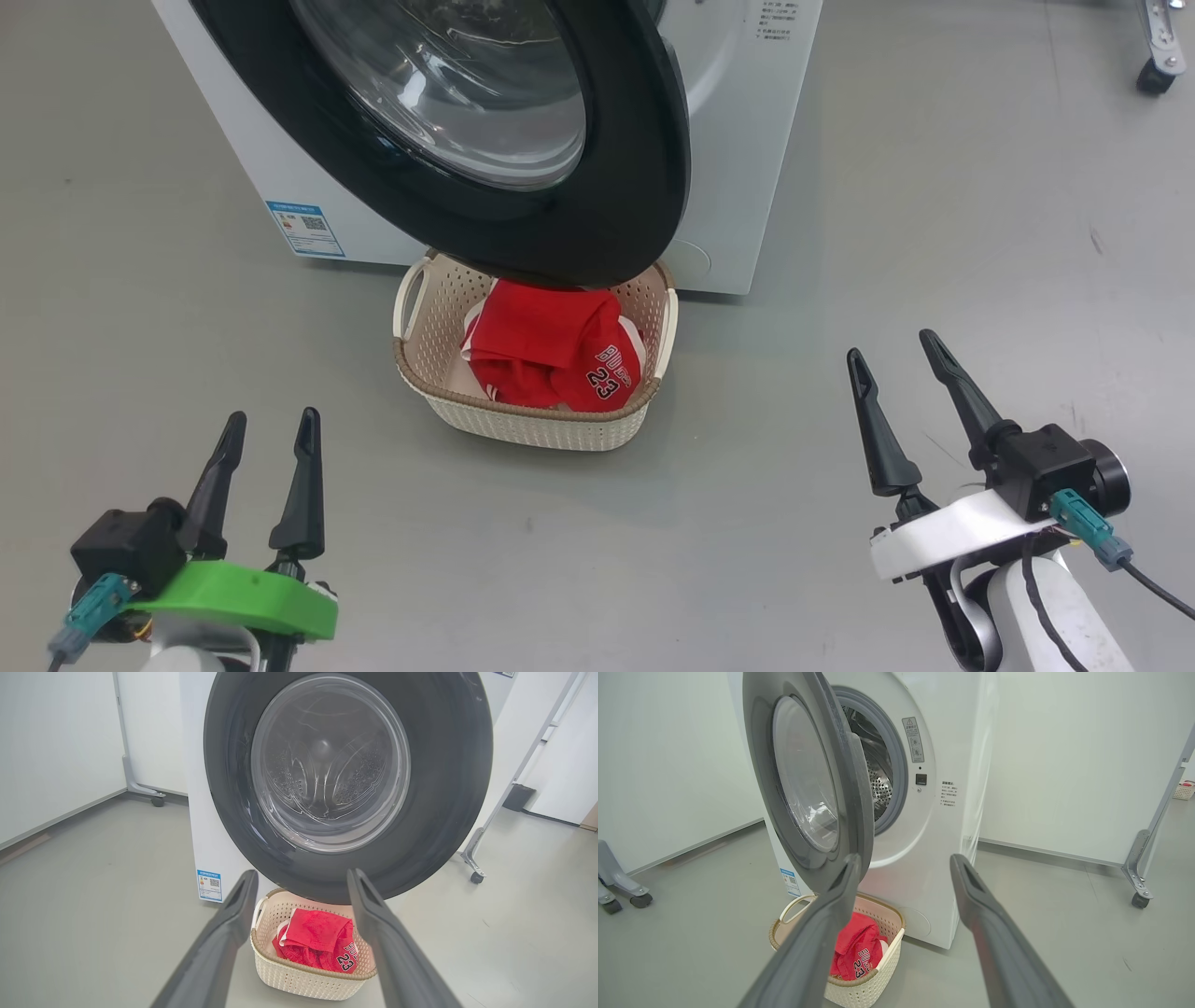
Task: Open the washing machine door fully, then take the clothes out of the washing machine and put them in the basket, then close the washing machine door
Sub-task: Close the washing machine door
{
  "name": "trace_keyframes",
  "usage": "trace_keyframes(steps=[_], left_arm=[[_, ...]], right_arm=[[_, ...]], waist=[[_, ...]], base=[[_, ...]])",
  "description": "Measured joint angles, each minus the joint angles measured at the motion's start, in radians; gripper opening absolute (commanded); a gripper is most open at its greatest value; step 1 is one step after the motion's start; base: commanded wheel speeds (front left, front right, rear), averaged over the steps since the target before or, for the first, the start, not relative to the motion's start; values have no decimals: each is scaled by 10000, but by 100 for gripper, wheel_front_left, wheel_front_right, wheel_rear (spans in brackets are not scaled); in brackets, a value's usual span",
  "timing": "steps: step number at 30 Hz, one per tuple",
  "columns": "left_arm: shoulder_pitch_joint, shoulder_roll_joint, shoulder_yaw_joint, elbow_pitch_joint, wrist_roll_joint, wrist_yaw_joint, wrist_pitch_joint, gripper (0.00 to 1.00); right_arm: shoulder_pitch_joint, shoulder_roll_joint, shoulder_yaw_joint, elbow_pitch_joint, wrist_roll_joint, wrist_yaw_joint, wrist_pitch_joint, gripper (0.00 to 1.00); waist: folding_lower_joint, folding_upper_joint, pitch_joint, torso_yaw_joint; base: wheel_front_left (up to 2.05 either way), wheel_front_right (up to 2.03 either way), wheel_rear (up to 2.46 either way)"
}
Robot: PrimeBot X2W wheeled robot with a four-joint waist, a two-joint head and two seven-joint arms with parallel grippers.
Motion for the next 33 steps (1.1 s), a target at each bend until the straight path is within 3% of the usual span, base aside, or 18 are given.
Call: trace_keyframes(steps=[30,31,32,33], left_arm=[[369,-744,740,21,823,-694,0,100],[369,-763,744,27,844,-700,0,100],[370,-782,738,25,880,-704,0,100],[370,-809,734,23,899,-734,0,100]], right_arm=[[-34,13,-10,-19,-144,44,0,98],[-52,10,-6,-35,-178,84,0,21],[-67,4,2,-90,-190,82,-2,0],[-81,-12,2,-157,-207,84,-2,0]], waist=[[0,0,160,9],[0,0,167,15],[0,0,182,22],[0,0,206,34]], base=[[0,0,0],[0,0,0],[0,0,0],[0,0,0]])
